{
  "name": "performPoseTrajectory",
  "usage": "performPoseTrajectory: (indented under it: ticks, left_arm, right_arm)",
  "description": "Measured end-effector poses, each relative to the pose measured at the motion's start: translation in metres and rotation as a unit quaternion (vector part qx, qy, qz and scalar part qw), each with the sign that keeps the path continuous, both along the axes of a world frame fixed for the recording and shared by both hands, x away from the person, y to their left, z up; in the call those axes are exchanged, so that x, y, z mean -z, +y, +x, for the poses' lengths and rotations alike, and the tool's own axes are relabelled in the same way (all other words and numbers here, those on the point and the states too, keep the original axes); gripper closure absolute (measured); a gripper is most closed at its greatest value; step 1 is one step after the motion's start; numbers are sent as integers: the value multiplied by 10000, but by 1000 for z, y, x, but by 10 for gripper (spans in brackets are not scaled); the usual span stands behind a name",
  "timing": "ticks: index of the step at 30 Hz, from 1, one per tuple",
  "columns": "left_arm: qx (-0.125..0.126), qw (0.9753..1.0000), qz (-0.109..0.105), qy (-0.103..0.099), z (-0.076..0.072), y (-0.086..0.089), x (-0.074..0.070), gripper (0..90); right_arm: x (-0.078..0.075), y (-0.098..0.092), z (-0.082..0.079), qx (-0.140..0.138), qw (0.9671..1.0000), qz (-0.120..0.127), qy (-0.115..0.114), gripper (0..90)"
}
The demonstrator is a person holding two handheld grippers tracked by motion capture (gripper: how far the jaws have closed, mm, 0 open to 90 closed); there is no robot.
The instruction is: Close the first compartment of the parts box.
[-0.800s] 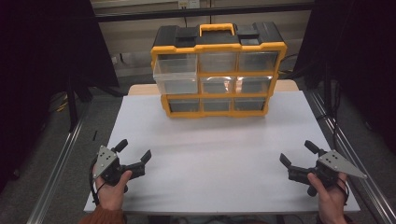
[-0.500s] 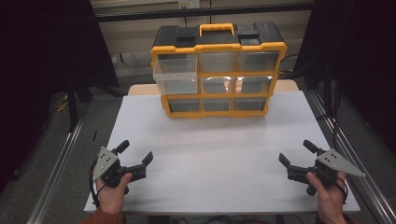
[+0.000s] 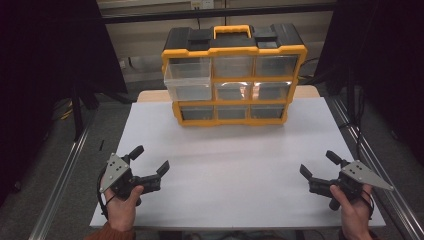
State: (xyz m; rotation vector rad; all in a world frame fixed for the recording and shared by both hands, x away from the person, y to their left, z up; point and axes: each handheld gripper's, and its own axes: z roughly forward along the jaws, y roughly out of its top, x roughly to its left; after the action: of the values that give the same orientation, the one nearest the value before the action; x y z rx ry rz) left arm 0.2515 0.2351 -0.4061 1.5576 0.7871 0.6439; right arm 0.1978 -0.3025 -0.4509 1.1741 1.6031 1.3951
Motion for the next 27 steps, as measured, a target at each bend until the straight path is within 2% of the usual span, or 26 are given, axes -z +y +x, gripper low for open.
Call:
performPoseTrajectory:
  ticks: [2, 5, 7, 11, 13, 17, 19, 27]
  left_arm:
    - [-19, 10000, -15, 38, 1, -1, -2, 28]
    - [-13, 10000, 29, -9, 1, -1, -5, 30]
    - [107, 9999, 56, -58, 1, -2, -11, 39]
    - [194, 9997, 53, -122, 0, -5, -18, 38]
    - [249, 9995, 120, -151, 0, -6, -20, 38]
    - [244, 9994, 127, -209, -2, -10, -27, 32]
    - [288, 9991, 202, -240, -3, -11, -30, 28]
    - [363, 9984, 314, -292, 11, -17, -42, 32]
  right_arm:
    - [0, 0, 0, 5, 10000, -18, -6, 14]
    - [0, 0, 0, 9, 10000, -24, -3, 14]
    - [0, -1, 0, 18, 10000, -29, -3, 14]
    - [0, -1, 0, 26, 10000, -50, -23, 14]
    - [0, -1, -1, 25, 10000, -58, -13, 14]
    - [0, 0, 0, 30, 10000, -33, -19, 14]
    - [0, 0, 0, 20, 10000, -59, -27, 14]
    - [0, -1, -1, 34, 10000, -67, -27, 14]
